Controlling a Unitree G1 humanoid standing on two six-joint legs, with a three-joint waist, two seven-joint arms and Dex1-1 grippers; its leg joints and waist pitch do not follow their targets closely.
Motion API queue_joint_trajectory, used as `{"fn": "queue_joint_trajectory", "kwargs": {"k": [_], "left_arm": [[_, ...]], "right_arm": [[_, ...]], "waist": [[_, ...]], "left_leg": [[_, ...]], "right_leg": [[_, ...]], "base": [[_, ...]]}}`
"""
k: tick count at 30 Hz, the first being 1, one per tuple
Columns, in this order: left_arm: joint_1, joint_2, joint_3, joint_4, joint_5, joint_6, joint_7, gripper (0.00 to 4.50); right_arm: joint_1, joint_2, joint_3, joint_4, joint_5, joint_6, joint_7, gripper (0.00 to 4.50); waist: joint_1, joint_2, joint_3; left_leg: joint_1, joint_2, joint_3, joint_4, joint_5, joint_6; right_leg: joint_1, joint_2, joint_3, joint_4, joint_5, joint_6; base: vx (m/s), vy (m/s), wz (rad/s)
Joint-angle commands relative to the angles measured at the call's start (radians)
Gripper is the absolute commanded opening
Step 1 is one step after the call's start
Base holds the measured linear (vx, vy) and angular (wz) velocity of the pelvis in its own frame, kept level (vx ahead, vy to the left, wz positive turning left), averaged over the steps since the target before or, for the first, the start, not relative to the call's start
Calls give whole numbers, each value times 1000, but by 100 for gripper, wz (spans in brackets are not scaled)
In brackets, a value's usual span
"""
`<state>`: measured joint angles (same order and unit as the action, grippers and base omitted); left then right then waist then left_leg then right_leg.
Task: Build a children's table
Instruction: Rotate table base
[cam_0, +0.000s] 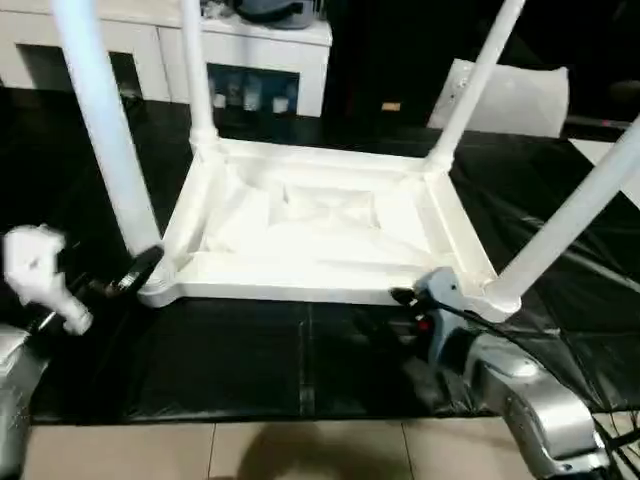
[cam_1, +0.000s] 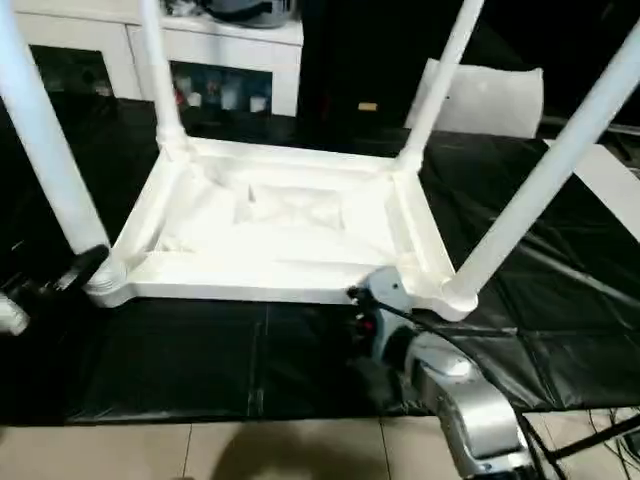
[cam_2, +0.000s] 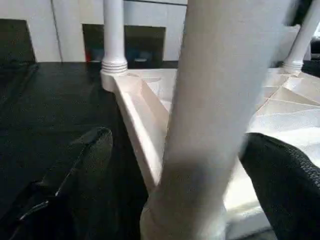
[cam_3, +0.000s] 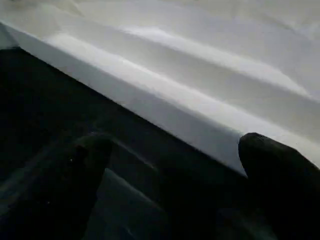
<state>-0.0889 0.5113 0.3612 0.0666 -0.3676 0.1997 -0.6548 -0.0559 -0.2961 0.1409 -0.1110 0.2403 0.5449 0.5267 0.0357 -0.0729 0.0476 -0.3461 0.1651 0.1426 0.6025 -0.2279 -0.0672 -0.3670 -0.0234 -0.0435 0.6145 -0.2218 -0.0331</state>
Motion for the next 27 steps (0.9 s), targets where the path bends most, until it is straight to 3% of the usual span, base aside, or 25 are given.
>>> {"fn": "queue_joint_trajectory", "kwargs": {"k": [1, 7, 11, 12, 18, 20, 21, 22, 24, 26, 27], "left_arm": [[-32, 10, -20, 26, 2, -9, -23, 445], [-113, 23, -114, 42, -76, 80, -200, 445], [-175, 35, -178, 54, -114, 146, -309, 445], [-175, 43, -192, 32, -137, 178, -337, 445], [-129, 84, -261, -117, -234, 324, -429, 445], [-86, 99, -304, -225, -290, 398, -454, 445], [-72, 98, -324, -260, -296, 411, -455, 445], [-61, 97, -347, -294, -304, 426, -457, 445], [-48, 81, -384, -344, -315, 439, -451, 445], [-48, 55, -410, -373, -325, 449, -436, 445], [-56, 21, -432, -392, -332, 457, -414, 445]], "right_arm": [[12, -14, -16, -5, -24, 17, -27, 450], [-20, 5, -58, 66, -60, 41, -131, 450], [-76, 16, -69, 142, -88, 29, -181, 450], [-93, 22, -70, 177, -98, 15, -196, 450], [-163, 55, -71, 308, -123, -83, -237, 450], [-202, 72, -65, 354, -131, -132, -246, 450], [-217, 78, -60, 368, -132, -142, -242, 450], [-234, 86, -52, 382, -136, -154, -236, 450], [-263, 98, -40, 408, -142, -172, -224, 450], [-288, 107, -28, 435, -149, -190, -215, 450], [-316, 118, -14, 467, -158, -212, -204, 450]], "waist": [[3, 35, -44], [2, 26, -43], [4, 30, -41], [6, 35, -41], [1, 39, -45], [-3, 38, -43], [-6, 31, -42], [-4, 35, -42], [-9, 21, -38], [-11, 25, -37], [-12, 21, -37]], "left_leg": [[9, 66, -16, -81, -106, -5], [10, 65, -12, -81, -97, -23], [17, 64, -10, -83, -126, -32], [13, 65, -10, -84, -138, -38], [9, 64, -5, -80, -80, -34], [2, 63, -6, -80, -73, -29], [5, 63, -2, -78, -76, -23], [3, 63, -4, -79, -74, -22], [3, 63, 1, -79, -93, -17], [3, 62, 1, -77, -99, -20], [3, 63, 2, -77, -100, -21]], "right_leg": [[38, -114, 63, -63, -30, -174], [37, -116, 64, -59, -44, -199], [33, -115, 63, -63, -86, -199], [36, -116, 64, -63, -98, -198], [41, -113, 63, -50, -2, -231], [46, -113, 64, -50, -10, -234], [43, -110, 64, -52, -24, -232], [45, -111, 64, -50, -30, -232], [41, -109, 65, -59, -102, -214], [39, -110, 67, -63, -147, -204], [40, -111, 67, -63, -153, -202]], "base": [[0, 0, 0], [0, 0, 0], [0, 0, 0], [0, 0, 0], [0, 0, 0], [0, 0, 0], [0, 0, 0], [0, 0, 0], [0, 0, 0], [0, 0, 0], [0, 0, 0]]}}
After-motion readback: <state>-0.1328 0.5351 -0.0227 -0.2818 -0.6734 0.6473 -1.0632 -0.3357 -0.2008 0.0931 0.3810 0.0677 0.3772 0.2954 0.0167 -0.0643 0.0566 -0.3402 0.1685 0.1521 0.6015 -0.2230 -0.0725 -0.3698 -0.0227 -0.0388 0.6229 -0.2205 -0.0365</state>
